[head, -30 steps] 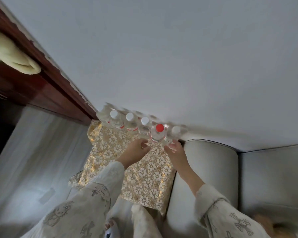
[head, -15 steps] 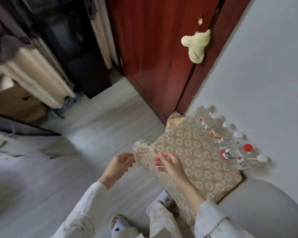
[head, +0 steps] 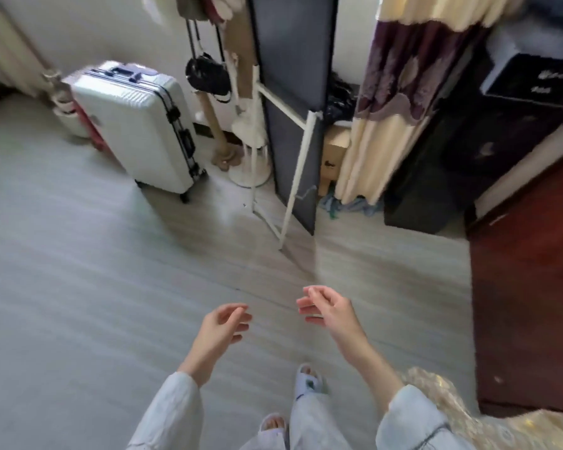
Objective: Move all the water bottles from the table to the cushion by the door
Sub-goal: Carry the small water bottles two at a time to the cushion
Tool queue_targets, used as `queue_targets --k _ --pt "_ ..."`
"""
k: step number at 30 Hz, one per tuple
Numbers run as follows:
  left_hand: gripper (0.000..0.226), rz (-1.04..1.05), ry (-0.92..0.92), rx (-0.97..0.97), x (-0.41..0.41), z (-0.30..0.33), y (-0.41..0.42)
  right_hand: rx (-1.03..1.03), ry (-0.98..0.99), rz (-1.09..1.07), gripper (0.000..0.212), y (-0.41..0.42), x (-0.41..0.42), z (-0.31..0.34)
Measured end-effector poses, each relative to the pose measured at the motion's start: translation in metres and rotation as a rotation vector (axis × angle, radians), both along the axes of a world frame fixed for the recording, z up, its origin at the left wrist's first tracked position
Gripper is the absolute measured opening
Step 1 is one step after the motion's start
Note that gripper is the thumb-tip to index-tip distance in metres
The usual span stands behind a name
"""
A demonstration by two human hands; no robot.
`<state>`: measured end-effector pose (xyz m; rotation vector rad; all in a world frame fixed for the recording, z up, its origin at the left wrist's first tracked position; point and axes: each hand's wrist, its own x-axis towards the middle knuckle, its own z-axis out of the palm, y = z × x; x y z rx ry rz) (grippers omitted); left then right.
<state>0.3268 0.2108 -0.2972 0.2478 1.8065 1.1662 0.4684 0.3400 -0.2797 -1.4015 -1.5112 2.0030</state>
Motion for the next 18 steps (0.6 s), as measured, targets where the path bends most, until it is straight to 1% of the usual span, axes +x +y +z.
queue_targets --k 3,6,9,13,15,18 --pt "0.018 0.197 0.029 0.063 -0.058 0.013 -0.013 0.063 -0.016 0.202 0.018 0.011 -0.071 0.010" --pt "0.018 0.366 0.072 0.116 -0.118 0.023 -0.021 0.115 0.008 0.343 0.017 0.027 -0.143 0.019" --pt "0.019 0.501 0.111 0.134 -0.174 0.028 -0.026 0.136 0.045 0.456 0.018 0.041 -0.218 0.027" --pt "0.019 0.648 0.116 0.126 -0.237 0.032 -0.029 0.143 0.071 0.628 0.019 0.051 -0.320 0.040" --pt "0.018 0.719 0.123 0.135 -0.267 0.035 -0.031 0.136 0.093 0.710 0.020 0.054 -0.372 0.044" --pt "0.015 0.878 0.132 0.132 -0.305 0.037 -0.043 0.134 0.087 0.836 0.022 0.046 -0.442 0.042"
